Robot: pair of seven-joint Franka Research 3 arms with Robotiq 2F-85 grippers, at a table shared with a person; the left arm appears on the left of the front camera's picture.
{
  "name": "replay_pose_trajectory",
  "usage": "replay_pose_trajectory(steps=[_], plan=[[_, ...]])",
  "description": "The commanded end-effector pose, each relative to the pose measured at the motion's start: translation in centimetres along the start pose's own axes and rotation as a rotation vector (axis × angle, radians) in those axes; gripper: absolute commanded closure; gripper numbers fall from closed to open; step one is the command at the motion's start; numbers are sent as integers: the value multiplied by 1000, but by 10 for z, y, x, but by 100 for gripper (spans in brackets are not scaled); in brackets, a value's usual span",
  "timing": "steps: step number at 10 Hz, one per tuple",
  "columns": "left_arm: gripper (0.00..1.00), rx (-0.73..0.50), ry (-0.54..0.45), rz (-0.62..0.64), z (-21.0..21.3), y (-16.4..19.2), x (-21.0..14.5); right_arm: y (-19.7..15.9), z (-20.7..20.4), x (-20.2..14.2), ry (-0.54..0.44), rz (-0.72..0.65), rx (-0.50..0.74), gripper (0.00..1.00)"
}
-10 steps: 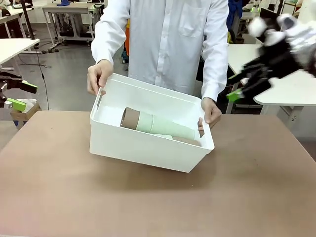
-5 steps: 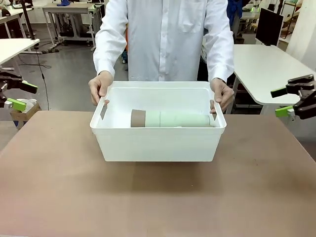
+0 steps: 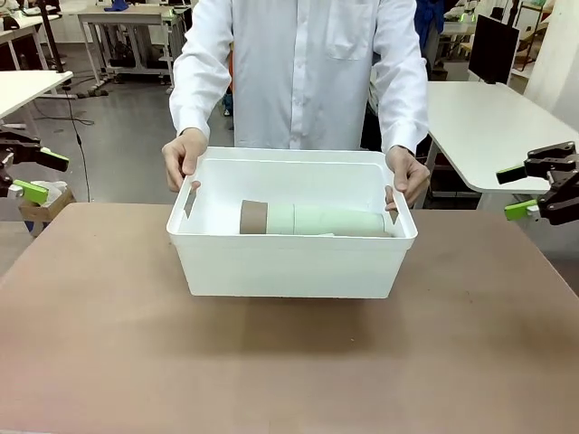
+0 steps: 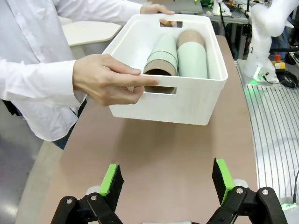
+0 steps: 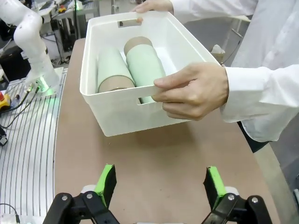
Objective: Stack the cups and store them in the basket.
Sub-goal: Place the stack of Reusable plastic cups into the Pantry Basket.
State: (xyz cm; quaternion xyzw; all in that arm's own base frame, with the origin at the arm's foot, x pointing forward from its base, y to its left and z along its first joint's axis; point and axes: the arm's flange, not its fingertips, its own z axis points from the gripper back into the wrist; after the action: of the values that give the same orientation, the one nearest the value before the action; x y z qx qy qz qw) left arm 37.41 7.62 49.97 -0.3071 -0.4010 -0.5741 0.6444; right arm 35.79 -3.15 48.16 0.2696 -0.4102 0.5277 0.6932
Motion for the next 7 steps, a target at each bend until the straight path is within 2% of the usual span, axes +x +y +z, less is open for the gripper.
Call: replay_pose_trajectory(steps=[1, 7], plan=[[0, -5, 6, 10, 1, -1, 2, -2, 3, 4, -16, -13, 1, 0], [0, -5, 6, 10, 1, -1, 2, -2, 3, 4, -16, -13, 1, 0]])
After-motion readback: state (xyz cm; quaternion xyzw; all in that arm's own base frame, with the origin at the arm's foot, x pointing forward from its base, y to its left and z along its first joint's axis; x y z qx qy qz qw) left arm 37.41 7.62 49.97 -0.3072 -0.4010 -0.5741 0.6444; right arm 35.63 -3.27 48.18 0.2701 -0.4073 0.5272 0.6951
